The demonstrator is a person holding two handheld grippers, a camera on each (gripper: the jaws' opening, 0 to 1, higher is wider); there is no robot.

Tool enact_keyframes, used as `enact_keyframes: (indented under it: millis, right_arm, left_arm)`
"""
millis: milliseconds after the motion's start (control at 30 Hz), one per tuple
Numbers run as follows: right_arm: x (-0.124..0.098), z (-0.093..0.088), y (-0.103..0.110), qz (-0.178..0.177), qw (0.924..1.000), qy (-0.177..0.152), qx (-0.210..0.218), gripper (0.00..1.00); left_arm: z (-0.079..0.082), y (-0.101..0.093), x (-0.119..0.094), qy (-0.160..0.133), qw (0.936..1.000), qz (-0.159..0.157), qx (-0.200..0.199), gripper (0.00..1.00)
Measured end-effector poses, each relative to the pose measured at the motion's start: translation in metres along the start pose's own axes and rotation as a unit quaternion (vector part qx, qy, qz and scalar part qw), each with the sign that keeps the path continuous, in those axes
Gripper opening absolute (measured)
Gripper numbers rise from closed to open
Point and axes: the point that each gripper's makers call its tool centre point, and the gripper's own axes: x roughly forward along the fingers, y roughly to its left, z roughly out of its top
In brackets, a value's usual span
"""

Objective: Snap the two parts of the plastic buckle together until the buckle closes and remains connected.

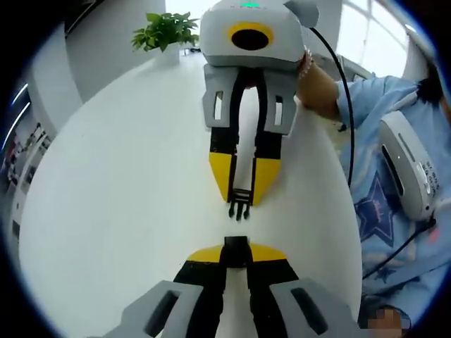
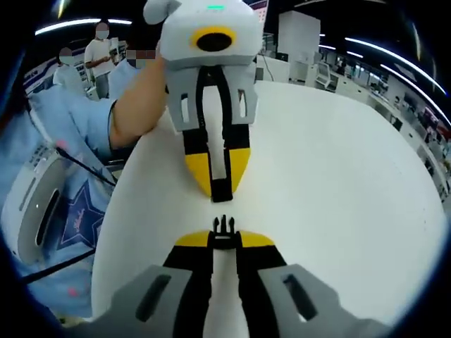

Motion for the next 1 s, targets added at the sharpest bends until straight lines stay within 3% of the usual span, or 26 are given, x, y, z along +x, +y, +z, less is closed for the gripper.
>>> enact_keyframes:
  millis: [333, 700, 1000]
  right_arm:
    - [0.008, 0.012, -0.005, -0.013, 0.9997, -0.019, 0.01, 0.12]
    - [0.007, 0.014, -0.009, -0.03, 0.9989, -0.027, 0.022, 0.12]
    - [0.004, 0.011, -0.006, -0.023, 0.9982, -0.044, 0.033, 0.12]
  left_arm:
    - [0.002, 0.0, -0.001, -0.027, 0.9995, 0.013, 0.01, 0.1]
    - [0.003, -0.002, 0.0, -0.023, 0.9996, 0.017, 0.006, 0.1]
    - [0.004, -0.002, 0.001, -0.026, 0.9995, 0.016, -0.003, 0.1]
